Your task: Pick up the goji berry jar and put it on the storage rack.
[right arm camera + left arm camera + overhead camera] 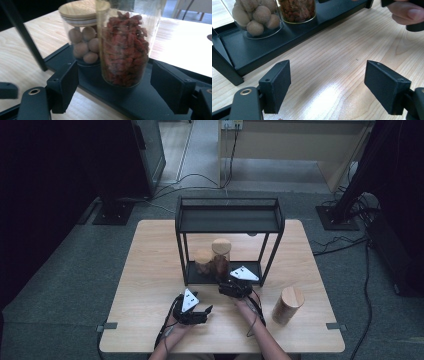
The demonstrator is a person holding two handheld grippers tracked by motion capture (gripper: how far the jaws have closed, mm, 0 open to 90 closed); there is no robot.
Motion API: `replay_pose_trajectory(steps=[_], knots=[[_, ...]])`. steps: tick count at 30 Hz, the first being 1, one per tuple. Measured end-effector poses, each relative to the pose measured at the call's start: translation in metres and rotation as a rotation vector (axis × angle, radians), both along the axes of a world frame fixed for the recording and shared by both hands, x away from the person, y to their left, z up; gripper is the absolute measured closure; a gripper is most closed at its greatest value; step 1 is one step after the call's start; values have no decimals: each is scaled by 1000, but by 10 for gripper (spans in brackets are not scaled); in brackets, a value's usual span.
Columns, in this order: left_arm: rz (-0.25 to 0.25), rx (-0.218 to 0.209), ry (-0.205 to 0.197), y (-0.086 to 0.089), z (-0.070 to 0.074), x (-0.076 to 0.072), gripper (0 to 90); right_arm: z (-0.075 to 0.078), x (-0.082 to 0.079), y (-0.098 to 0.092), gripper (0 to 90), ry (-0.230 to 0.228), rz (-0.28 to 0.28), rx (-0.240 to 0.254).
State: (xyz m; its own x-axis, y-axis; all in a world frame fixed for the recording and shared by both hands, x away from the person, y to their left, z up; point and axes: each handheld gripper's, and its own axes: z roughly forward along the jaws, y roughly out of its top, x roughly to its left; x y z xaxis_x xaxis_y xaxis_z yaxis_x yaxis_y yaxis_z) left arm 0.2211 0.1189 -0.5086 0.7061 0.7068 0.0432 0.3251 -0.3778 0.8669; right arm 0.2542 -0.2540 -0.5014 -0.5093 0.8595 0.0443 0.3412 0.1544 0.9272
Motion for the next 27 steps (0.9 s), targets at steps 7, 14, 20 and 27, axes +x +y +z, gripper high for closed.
replay_pose_trajectory(steps=[7, 14, 20, 27], knots=[[1, 2, 0, -1, 0, 0, 214, 2, -10, 0, 225, -36, 38, -25], [3, -2, -3, 0, 0, -1, 214, 3, -15, -5, 220, -45, 56, -3], [3, 1, -4, 0, 0, -1, 214, 0, -17, -16, 220, -33, 55, 28], [6, -13, 11, 2, 0, 1, 214, 2, -26, -17, 220, -46, 62, 9]])
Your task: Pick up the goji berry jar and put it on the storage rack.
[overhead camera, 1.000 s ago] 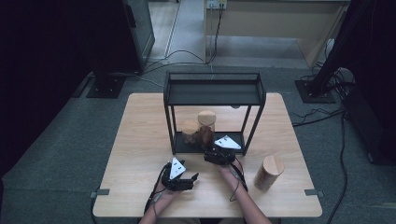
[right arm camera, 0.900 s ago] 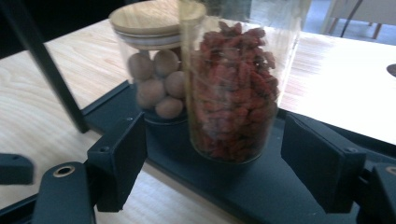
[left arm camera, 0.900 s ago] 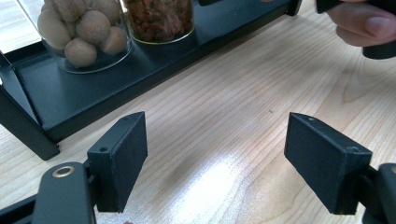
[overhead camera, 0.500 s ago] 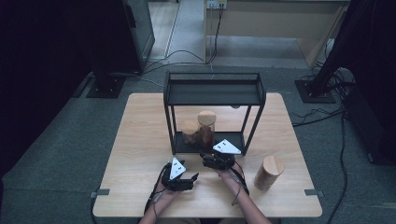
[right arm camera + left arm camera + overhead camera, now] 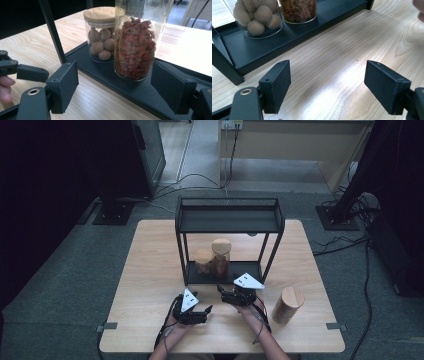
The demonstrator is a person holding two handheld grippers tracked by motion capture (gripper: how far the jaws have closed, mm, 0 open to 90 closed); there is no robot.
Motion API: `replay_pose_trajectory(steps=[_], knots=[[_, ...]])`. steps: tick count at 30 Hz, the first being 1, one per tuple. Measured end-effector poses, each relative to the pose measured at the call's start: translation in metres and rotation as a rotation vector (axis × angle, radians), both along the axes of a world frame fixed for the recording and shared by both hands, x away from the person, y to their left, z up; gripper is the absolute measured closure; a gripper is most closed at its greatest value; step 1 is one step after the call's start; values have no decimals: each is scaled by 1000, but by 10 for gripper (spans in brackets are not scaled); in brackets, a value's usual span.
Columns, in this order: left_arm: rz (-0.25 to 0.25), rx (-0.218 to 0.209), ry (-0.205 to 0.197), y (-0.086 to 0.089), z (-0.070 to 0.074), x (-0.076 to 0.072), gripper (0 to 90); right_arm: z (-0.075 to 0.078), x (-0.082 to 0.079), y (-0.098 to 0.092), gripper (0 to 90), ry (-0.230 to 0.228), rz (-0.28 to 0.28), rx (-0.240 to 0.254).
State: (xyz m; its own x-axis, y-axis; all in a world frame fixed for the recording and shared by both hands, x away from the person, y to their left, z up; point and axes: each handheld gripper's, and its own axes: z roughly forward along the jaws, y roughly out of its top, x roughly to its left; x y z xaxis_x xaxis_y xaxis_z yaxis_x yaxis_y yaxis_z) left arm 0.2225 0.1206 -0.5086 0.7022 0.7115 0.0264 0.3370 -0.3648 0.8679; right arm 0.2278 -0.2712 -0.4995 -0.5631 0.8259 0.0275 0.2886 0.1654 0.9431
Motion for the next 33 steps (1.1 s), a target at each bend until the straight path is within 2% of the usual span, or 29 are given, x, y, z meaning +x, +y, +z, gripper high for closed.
replay_pose_trajectory(steps=[10, 15, 23, 27, 33], knots=[[2, 0, -5, -1, 0, -1, 214, 1, -8, -10, 220, 11, -2, 17], [2, -1, -3, 0, 0, -1, 214, 2, -14, -13, 220, 8, 6, 6], [4, -5, 0, 0, 0, -1, 214, 1, -18, -19, 220, 20, 1, 29], [5, -6, -1, 0, -1, -1, 214, 3, -20, -18, 220, 13, 15, 4], [4, -5, -2, 0, -1, -1, 214, 4, -23, -20, 220, 9, 21, -3]])
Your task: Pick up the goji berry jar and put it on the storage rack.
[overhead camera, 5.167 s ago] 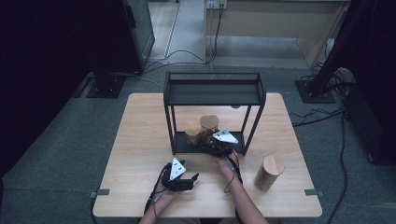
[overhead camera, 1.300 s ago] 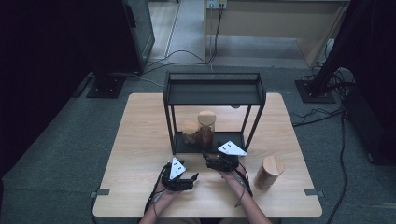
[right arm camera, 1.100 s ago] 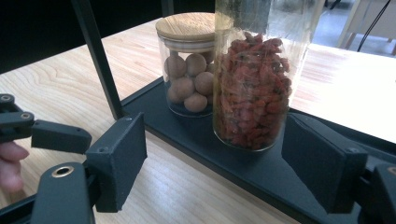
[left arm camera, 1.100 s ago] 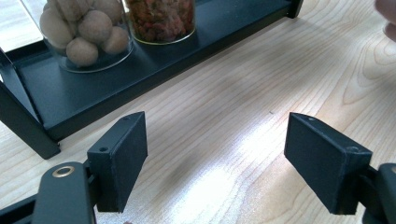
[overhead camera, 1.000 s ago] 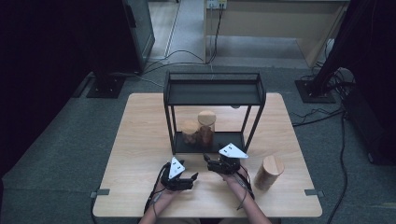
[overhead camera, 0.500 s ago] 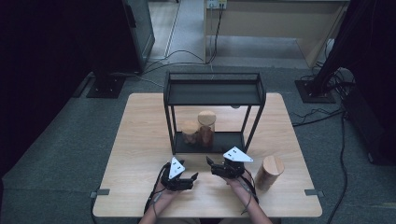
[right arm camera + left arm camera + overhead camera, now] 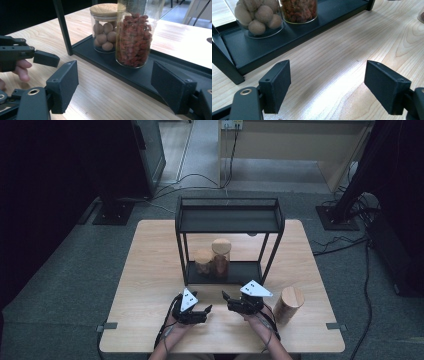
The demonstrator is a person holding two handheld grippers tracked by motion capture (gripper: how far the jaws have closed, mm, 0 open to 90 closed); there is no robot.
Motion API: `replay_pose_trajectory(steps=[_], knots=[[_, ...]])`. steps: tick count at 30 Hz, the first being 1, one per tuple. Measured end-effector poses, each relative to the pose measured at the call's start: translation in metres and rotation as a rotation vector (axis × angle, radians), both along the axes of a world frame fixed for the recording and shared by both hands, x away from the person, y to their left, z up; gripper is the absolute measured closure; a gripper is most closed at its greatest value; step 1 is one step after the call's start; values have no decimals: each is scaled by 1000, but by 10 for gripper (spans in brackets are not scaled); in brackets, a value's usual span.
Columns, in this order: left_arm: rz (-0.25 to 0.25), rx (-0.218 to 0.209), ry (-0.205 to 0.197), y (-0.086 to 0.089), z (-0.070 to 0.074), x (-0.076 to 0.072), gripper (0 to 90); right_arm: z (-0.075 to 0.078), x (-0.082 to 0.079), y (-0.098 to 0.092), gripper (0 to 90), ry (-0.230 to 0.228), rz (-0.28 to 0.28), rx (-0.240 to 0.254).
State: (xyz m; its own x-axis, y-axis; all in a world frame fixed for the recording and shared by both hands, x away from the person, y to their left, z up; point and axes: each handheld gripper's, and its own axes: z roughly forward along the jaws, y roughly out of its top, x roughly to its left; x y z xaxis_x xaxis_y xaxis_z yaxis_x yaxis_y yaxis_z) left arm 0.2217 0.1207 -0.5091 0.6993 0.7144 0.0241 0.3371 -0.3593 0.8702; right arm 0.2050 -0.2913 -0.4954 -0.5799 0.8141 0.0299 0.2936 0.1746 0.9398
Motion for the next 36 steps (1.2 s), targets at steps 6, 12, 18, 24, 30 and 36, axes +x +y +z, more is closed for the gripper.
replay_pose_trajectory(steps=[6, 12, 18, 24, 30, 36], knots=[[0, 0, 2, 0, 0, 0, 214, 2, -2, -4, 220, 9, 1, 6], [4, -8, 6, 1, 0, 1, 214, 3, -8, -3, 220, -2, 2, -24], [3, -4, 4, 1, 0, 1, 214, 0, -12, -8, 220, 8, 4, -16], [4, -3, 6, 0, 0, 1, 214, 0, -17, -15, 220, 13, 6, -16], [5, -2, 6, 0, 0, 1, 214, 4, -22, -20, 220, 8, 17, -19], [4, -3, 7, 1, 0, 1, 214, 8, -28, -26, 220, 14, 9, -12]])
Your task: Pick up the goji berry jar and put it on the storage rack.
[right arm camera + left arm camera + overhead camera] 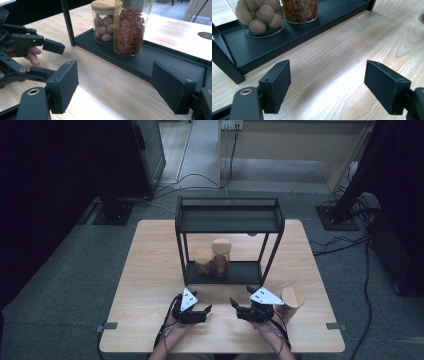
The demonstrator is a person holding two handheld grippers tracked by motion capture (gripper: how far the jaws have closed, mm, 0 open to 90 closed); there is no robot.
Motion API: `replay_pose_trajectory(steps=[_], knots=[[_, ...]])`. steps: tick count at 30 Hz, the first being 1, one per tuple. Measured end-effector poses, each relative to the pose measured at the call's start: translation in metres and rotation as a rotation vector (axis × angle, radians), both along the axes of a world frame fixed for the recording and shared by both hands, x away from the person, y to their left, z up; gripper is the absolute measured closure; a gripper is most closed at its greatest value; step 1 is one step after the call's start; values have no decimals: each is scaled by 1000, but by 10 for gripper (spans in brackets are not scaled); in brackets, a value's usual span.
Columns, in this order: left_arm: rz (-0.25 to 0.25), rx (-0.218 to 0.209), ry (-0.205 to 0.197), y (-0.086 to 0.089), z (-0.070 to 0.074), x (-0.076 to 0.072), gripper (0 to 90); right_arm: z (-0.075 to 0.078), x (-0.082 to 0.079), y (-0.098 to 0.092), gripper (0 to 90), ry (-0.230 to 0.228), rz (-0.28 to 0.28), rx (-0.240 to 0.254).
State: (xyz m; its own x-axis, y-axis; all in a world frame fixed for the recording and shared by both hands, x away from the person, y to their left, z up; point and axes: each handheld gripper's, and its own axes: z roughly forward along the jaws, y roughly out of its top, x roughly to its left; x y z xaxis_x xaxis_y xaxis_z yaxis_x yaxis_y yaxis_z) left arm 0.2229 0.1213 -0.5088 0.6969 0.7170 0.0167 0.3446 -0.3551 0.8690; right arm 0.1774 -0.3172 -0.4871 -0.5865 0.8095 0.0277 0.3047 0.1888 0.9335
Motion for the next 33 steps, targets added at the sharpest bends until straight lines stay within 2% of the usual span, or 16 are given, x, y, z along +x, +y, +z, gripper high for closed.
replay_pose_trajectory(steps=[18, 24, 27, 33], knots=[[0, 4, -1, -1, 0, 0, 214, 16, -14, -10, 220, 41, 16, -30], [1, 3, 0, -1, 0, 0, 214, 25, -16, -18, 220, 67, 26, -28], [1, 3, -1, -1, 0, 0, 214, 30, -18, -22, 217, 74, 34, -12], [4, 0, -2, 0, 0, -1, 214, 41, -21, -23, 215, 71, 61, -49]])
